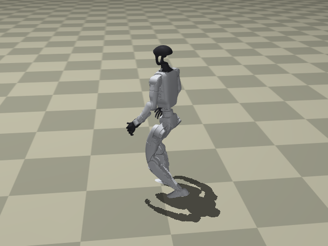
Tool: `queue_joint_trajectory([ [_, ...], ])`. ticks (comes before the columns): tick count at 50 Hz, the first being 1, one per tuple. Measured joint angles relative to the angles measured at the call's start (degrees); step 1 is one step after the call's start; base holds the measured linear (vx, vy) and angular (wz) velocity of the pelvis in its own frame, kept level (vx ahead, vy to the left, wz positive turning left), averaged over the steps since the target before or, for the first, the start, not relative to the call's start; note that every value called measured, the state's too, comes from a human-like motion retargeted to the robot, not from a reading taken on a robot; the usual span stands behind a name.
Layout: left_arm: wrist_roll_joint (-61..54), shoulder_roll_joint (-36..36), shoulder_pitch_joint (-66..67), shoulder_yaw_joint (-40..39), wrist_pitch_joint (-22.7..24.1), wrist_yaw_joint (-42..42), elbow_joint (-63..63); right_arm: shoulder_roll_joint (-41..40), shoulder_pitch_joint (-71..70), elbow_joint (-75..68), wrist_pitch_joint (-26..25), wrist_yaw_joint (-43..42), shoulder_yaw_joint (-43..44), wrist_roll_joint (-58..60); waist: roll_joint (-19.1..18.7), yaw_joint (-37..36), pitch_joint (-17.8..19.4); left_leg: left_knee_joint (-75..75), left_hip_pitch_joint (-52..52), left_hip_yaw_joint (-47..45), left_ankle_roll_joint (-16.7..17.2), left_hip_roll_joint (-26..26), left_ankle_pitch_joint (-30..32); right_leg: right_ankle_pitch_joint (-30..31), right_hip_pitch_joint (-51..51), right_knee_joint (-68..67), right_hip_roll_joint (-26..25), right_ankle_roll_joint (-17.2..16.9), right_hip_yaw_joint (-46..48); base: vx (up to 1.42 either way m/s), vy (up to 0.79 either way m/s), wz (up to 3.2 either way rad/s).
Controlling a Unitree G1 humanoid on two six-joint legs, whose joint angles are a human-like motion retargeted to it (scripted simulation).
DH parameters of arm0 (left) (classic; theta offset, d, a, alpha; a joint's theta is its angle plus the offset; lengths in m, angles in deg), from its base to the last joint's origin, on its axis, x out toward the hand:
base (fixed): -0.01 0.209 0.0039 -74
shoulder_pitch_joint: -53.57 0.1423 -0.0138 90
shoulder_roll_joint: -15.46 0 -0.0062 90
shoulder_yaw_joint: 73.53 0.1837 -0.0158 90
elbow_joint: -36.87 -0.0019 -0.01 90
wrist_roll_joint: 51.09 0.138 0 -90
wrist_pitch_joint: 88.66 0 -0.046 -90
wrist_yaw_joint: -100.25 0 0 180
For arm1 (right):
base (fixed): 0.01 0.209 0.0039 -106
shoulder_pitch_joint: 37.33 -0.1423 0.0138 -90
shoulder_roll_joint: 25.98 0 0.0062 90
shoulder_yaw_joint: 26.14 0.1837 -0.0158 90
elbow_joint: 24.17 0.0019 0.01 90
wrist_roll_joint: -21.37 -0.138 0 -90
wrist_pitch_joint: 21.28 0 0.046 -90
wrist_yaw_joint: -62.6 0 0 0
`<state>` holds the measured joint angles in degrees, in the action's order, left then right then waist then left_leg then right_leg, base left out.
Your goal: Walk
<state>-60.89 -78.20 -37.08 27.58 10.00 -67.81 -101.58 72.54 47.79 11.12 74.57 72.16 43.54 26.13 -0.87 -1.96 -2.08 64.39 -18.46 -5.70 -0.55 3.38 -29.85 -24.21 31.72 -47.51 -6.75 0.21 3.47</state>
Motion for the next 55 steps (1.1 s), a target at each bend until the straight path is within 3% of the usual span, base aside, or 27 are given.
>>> queue_joint_trajectory([
  [2, -0.1, 0.7, 0.0, -0.1, 0.2, -1.6, -3.2, -0.1, -1.1, -0.5, 0.3, -2.0, -0.3, 0.1, -1.3, 0.5, -1.7, 0.4, 0.5, 2.6, 1.3, -1.8, 1.7, 2.8, 4.5, -0.4, -1.7, -0.1, -0.3, -0.44, 0.06, -0.53],
  [5, -0.4, 1.5, -0.9, -0.2, 0.3, -4.3, -7.1, -0.3, -3.4, -0.2, 0.7, -4.4, -0.3, -0.7, -1.2, 2.1, -1.2, -5.9, 3.5, 4.4, 0.8, -6.1, -0.6, 5.8, 9.4, -2.3, -1.3, -1.5, -1.6, -0.51, 0.07, -0.27],
  [7, -0.5, 1.8, -2.4, -0.1, 0.7, -6.1, -9.4, -0.7, -5.6, 0.5, 0.9, -5.1, -0.2, -1.6, 0.1, 3.4, 0.0, -12.5, 4.2, 3.5, -1.3, -8.9, -3.8, 8.0, 12.6, -3.1, 0.6, -4.0, -3.2, -0.56, 0.08, 0.04],
  [10, -0.5, 1.9, -4.6, 0.2, 0.8, -7.8, -12.7, -1.6, -8.7, 1.9, 0.8, -4.9, -0.7, -3.0, 1.9, 5.6, 1.2, -20.6, 2.6, 1.4, -3.5, -11.9, -3.5, 11.4, 17.9, -3.0, 3.0, -8.8, -7.2, -0.59, 0.08, 0.17],
  [15, -1.1, 1.7, -3.7, 0.1, 0.3, -9.5, -16.6, -2.1, -11.2, 3.9, 1.0, -3.1, -4.2, -2.8, 3.8, 7.3, 2.3, -23.8, -3.2, 0.1, -3.9, -15.5, 1.0, 6.6, 19.3, -19.5, 8.4, -9.8, -8.4, -0.55, 0.06, 0.25],
  [20, -0.6, 0.6, -2.1, -1.5, -0.2, -10.8, -19.2, -1.7, -11.7, 4.7, 1.0, -3.2, -6.2, -0.8, 7.3, 7.3, -0.5, -27.2, -11.2, 0.9, -3.8, -21.2, 8.7, 2.3, 10.7, -31.4, 13.1, -12.1, -10.1, -0.48, 0.05, 0.47],
  [22, 0.4, -0.4, -2.0, -2.4, -0.3, -10.9, -20.5, -2.2, -11.7, 4.3, 1.0, -3.6, -6.1, 0.1, 8.4, 6.3, -1.9, -27.7, -14.7, 1.4, -3.9, -22.3, 11.2, 2.0, 5.5, -28.8, 13.1, -13.1, -10.3, -0.44, 0.06, 0.39],
  [25, 1.6, -1.0, -1.3, -3.8, -0.5, -11.2, -21.7, -3.1, -11.2, 3.6, 0.9, -4.2, -5.9, 0.9, 9.3, 4.1, -2.6, -22.6, -21.4, 0.6, -3.8, -22.5, 12.4, -2.4, -1.4, -20.8, 12.4, -11.9, -10.6, -0.41, 0.05, 0.09],
  [29, 2.7, -1.4, -1.4, -5.3, -0.3, -11.3, -22.4, -3.8, -11.8, 2.5, 1.0, -5.3, -5.8, 2.3, 7.1, -0.1, -1.8, -13.6, -29.4, 1.5, -1.1, -19.2, 13.4, -11.7, -5.0, -10.6, 9.6, -5.9, -8.1, -0.32, 0.03, -0.33],
  [33, 2.3, -0.7, 0.0, -5.5, 0.2, -11.1, -21.7, -4.6, -11.0, 0.9, 1.2, -5.2, -6.1, 2.9, 6.5, -2.3, -1.4, -11.4, -32.4, 3.1, 1.2, -18.2, 15.8, -12.5, -5.1, -8.7, 8.5, -4.1, -7.1, -0.17, 0.01, -0.07],
  [37, 0.6, 0.4, 2.3, -4.8, 0.3, -10.6, -21.3, -5.5, -8.0, -0.3, 1.1, -3.8, -6.4, 2.5, 9.1, -1.9, -1.4, -13.9, -28.5, 3.5, -0.2, -21.4, 15.4, -7.6, -4.6, -14.6, 10.1, -7.4, -8.4, 0.01, 0.03, 0.45],
  [41, -1.4, 1.7, 4.5, -3.6, -0.2, -10.5, -21.2, -5.7, -5.5, -0.4, 0.6, -1.9, -6.0, 0.2, 12.3, -0.2, -1.0, -19.0, -21.4, 4.7, -2.5, -26.4, 13.2, 6.9, -1.0, -29.0, 12.8, -13.1, -9.6, 0.13, 0.03, 0.47],
  [43, -2.2, 2.5, 4.8, -2.7, -0.5, -10.3, -20.9, -5.5, -4.9, 0.0, 0.4, -1.4, -5.5, -1.1, 13.2, 0.8, -0.7, -22.6, -17.3, 5.8, -3.4, -27.7, 11.6, 11.4, 2.3, -35.9, 13.9, -13.9, -9.6, 0.19, 0.01, 0.21],
  [45, -3.0, 3.4, 4.4, -1.6, -0.9, -10.2, -20.5, -5.2, -4.5, 0.5, 0.2, -1.2, -5.1, -2.5, 13.5, 1.8, -0.4, -26.7, -13.1, 7.0, -4.0, -28.2, 10.5, 11.9, 6.1, -40.7, 15.5, -12.5, -9.3, 0.21, 0.01, 0.04],
  [49, -4.2, 4.9, 2.6, 1.0, -1.3, -10.2, -18.9, -4.4, -4.0, 1.3, 0.1, -1.3, -4.3, -5.2, 12.7, 3.5, 0.7, -35.2, -4.3, 9.2, -3.6, -27.8, 10.6, 7.5, 13.5, -40.0, 18.7, -7.9, -8.9, 0.23, 0.01, -0.06],
  [52, -4.7, 5.6, 0.9, 3.0, -0.7, -10.8, -16.8, -4.0, -3.8, 1.1, 0.3, -1.8, -3.6, -6.9, 11.1, 4.7, 1.1, -40.4, 0.6, 10.6, -2.5, -26.1, 11.0, 5.3, 17.8, -31.4, 18.8, -6.1, -7.9, 0.23, -0.02, -0.03],
  [55, -4.9, 5.7, -0.7, 5.0, 0.5, -11.8, -14.6, -4.0, -3.5, 0.1, 0.4, -2.0, -2.8, -8.6, 9.1, 5.3, 0.3, -45.3, 3.0, 11.9, -1.5, -23.5, 11.7, 6.5, 21.1, -17.4, 16.0, -7.6, -7.3, 0.19, -0.04, -0.03],
])
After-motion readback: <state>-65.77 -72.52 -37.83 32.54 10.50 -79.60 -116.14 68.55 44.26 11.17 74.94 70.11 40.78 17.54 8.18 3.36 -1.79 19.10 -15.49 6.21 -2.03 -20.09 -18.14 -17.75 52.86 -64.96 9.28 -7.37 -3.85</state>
